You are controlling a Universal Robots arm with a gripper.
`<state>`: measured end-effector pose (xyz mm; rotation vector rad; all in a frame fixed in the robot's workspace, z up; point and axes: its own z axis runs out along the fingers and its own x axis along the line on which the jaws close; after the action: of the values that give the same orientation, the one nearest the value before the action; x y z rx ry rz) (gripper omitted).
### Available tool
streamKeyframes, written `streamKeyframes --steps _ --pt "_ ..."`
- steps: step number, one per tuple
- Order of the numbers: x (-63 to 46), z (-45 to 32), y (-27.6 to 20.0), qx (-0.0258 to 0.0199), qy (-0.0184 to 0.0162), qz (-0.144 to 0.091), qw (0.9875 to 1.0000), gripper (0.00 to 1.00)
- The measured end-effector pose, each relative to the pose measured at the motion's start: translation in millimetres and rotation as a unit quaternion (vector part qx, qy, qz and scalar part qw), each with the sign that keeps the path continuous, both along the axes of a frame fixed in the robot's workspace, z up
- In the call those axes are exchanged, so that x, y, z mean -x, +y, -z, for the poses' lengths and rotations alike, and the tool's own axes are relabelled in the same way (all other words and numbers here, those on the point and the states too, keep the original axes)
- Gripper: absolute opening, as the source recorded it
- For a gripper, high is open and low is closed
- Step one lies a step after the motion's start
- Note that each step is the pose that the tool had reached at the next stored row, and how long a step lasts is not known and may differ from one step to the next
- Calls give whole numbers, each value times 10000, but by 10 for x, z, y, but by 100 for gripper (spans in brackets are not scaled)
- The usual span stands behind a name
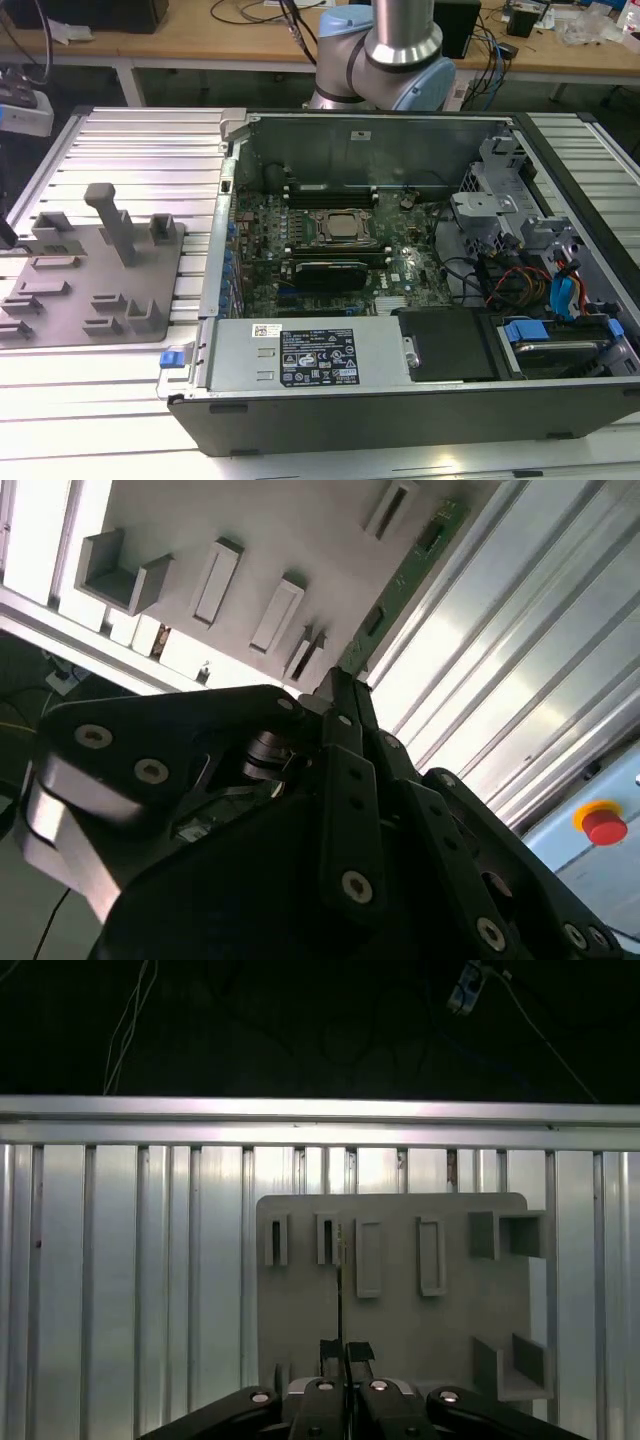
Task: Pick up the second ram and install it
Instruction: 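Pick up the second ram and move it above second insertion slot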
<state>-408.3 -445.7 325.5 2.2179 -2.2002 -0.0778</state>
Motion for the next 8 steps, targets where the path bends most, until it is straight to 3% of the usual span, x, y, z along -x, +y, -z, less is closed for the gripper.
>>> streamKeyframes --steps 5,8 --pt "0 -301 0 0 -1 0 10000 9" --pt "0 -411 0 0 -1 0 10000 9"
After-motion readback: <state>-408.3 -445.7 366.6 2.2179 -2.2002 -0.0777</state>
